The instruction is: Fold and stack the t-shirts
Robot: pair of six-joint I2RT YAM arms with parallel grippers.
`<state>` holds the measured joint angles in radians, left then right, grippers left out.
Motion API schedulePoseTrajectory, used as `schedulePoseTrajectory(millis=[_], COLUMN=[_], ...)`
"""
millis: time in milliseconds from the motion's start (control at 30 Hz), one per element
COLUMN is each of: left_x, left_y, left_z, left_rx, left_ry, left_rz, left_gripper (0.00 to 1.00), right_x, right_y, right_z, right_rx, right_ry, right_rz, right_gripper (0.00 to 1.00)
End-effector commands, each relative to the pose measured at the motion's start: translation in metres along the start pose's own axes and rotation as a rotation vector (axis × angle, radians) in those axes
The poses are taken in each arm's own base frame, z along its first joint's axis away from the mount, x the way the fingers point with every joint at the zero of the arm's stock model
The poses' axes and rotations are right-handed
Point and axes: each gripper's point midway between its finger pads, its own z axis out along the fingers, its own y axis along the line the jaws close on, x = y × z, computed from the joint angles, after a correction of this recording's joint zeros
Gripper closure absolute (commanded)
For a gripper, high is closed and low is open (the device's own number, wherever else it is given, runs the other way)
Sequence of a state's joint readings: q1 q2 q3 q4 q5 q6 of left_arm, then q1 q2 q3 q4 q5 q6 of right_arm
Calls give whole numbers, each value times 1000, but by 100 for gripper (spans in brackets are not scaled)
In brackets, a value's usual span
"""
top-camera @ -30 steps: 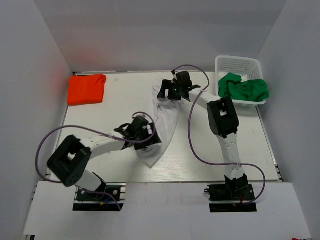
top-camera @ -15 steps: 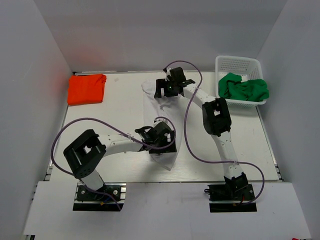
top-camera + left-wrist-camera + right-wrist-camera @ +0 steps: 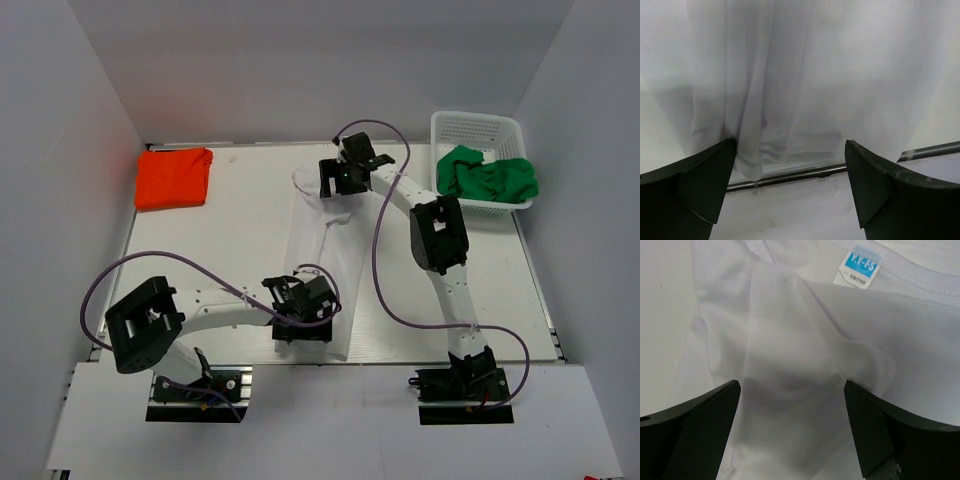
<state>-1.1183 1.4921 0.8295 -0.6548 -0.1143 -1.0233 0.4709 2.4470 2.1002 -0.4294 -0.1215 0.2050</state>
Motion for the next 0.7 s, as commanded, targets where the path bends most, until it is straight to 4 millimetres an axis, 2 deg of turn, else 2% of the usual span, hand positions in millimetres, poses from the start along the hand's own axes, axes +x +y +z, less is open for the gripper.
schedulePoseTrajectory(millis=[0,33,100,133,167,233,267,300,333,367,400,467,500,567,600,667], left_x=[-17,-27,-48,-55,-65,-81,-91,-98,-106,-115,-122,-135,-139,-154,-157,-163], left_y=[0,3,3,2,2,4,4,5,11,8,7,19,20,35,36,40], left_z=[-23,-28,-37,-42,-48,-54,-58,-61,-59,-61,-62,-56,-54,-48,-43,-40], left_rx=[-33,-50,-66,-64,-56,-45,-20,-19,-33,-6,5,-13,2,-17,1,39], left_ry=[-90,-143,-241,-275,-316,-383,-432,-471,-484,-517,-530,-530,-526,-528,-520,-502], left_rz=[7,4,3,7,-11,-27,-42,-36,-24,-18,-6,-6,-10,-19,-35,-51], left_gripper=[0,0,0,0,0,0,0,0,0,0,0,0,0,0,0,0], right_x=[-35,-44,-38,-49,-33,-27,-8,-6,7,31,47,56,76,82,93,99], right_y=[10,17,20,27,24,28,26,28,32,29,32,41,39,46,46,48], right_z=[-54,-71,-75,-92,-88,-102,-98,-107,-106,-101,-102,-106,-101,-100,-99,-91], right_rx=[18,9,13,7,21,33,41,36,20,26,10,-12,-19,-34,-42,-61], right_ry=[-86,-117,-117,-155,-118,-120,-83,-88,-89,-45,-31,-28,9,6,31,49], right_rz=[-67,-88,-98,-110,-104,-93,-71,-64,-56,-30,-27,-8,-1,-6,-1,14], right_gripper=[10,10,10,10,10,10,10,10,10,10,10,10,10,10,10,10])
